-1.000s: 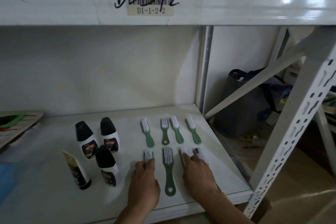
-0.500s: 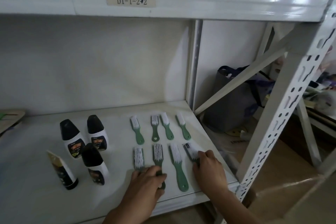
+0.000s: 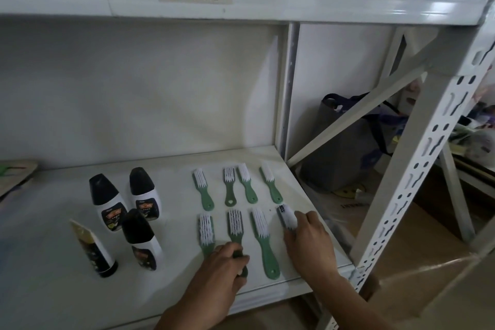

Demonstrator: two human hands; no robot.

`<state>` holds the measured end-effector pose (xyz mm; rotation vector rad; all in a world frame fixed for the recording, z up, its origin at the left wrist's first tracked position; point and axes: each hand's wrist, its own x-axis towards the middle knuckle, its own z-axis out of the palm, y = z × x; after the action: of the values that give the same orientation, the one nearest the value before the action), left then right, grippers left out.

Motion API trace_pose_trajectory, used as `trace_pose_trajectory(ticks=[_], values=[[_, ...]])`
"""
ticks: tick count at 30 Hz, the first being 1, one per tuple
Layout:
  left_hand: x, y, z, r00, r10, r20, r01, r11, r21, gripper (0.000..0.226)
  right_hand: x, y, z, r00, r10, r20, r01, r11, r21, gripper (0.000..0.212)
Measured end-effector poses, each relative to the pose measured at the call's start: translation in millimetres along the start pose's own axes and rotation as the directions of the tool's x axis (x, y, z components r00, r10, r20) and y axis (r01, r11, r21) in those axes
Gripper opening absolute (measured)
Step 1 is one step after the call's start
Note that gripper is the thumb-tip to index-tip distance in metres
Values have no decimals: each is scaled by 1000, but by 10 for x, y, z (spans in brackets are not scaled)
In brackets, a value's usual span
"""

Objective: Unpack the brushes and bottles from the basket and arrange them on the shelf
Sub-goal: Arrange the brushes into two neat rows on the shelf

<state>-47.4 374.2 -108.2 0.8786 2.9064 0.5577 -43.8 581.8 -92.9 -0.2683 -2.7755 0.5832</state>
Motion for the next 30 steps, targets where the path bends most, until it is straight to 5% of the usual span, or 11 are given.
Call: trace_pose_trajectory(ticks=[4, 8, 21, 27, 30], values=[[-7, 17, 12, 1000, 12, -10, -12, 1000, 5, 44, -175, -248, 17, 986, -137, 97, 137, 991, 7, 41], [-11, 40, 8, 1000, 14, -18, -14, 1000, -2, 43, -202, -392, 133, 970, -119, 210, 138, 988, -75, 32], [-18, 145, 20, 998, -20, -57, 18, 999, -38, 42, -116, -355, 183, 977, -69, 201, 83, 995, -61, 26], [-203, 49, -158, 971, -148, -188, 138, 988, -68, 42, -207, -431, 128, 981, -164, 102, 164, 986, 12, 41], [-325, -135, -242, 969, -220, -108, 215, 975, -63, 49, -314, -567, 192, 957, -260, 131, 256, 966, 45, 38]])
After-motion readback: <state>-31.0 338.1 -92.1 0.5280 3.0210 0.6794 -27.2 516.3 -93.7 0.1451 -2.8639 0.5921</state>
